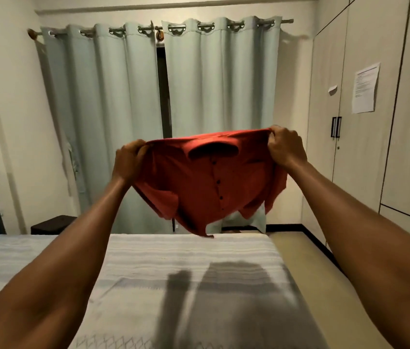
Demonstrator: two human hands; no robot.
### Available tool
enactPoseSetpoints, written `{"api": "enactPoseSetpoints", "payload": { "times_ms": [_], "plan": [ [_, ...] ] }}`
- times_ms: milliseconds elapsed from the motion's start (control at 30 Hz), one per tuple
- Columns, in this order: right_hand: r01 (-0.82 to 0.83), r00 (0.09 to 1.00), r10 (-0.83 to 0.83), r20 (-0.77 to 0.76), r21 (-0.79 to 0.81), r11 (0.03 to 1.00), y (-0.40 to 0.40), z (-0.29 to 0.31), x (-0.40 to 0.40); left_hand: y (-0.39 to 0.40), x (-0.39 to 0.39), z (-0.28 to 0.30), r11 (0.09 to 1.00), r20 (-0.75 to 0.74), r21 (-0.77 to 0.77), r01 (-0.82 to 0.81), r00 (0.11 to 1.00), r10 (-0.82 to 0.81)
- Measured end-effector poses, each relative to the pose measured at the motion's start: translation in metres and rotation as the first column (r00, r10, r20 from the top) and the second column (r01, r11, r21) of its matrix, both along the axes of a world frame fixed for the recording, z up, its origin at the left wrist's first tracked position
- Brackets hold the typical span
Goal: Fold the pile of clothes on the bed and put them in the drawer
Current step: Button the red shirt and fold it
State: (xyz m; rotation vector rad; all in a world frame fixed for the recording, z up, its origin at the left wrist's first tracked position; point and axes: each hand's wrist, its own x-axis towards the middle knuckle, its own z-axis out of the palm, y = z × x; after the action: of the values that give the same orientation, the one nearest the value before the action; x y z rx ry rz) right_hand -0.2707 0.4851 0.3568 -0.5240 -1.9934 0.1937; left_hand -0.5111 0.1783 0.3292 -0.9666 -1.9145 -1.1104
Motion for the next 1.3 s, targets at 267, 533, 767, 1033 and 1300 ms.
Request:
{"api": "enactPoseSetpoints", "payload": {
  "times_ms": [267, 533, 767, 1033, 1300],
  "plan": [
    [0.016, 0.943, 0.049, 0.328, -0.194, 0.981, -0.06, -0.182, 0.101, -0.094, 0.058, -0.163, 0.727, 0.042, -0.683, 0.069, 0.998, -0.054],
    [0.107, 0.896, 0.082, 0.436, -0.392, 0.914, -0.156, -0.434, 0.22, -0.198, 0.169, -0.386, 0.549, 0.187, -0.815, 0.188, 0.981, -0.059],
    [0.132, 0.89, 0.09, 0.447, -0.441, 0.888, -0.224, -0.537, 0.329, -0.245, 0.252, -0.472, 0.47, 0.276, -0.83, 0.3, 0.953, -0.122],
    [0.117, 0.827, 0.024, 0.562, -0.212, 0.97, -0.266, -0.571, 0.395, -0.265, 0.29, -0.492, 0.357, 0.367, -0.856, 0.375, 0.926, -0.091],
    [0.071, 0.793, -0.043, 0.608, -0.022, 0.997, -0.278, -0.55, 0.409, -0.256, 0.323, -0.482, 0.264, 0.533, -0.841, 0.473, 0.808, 0.25]
  ]
}}
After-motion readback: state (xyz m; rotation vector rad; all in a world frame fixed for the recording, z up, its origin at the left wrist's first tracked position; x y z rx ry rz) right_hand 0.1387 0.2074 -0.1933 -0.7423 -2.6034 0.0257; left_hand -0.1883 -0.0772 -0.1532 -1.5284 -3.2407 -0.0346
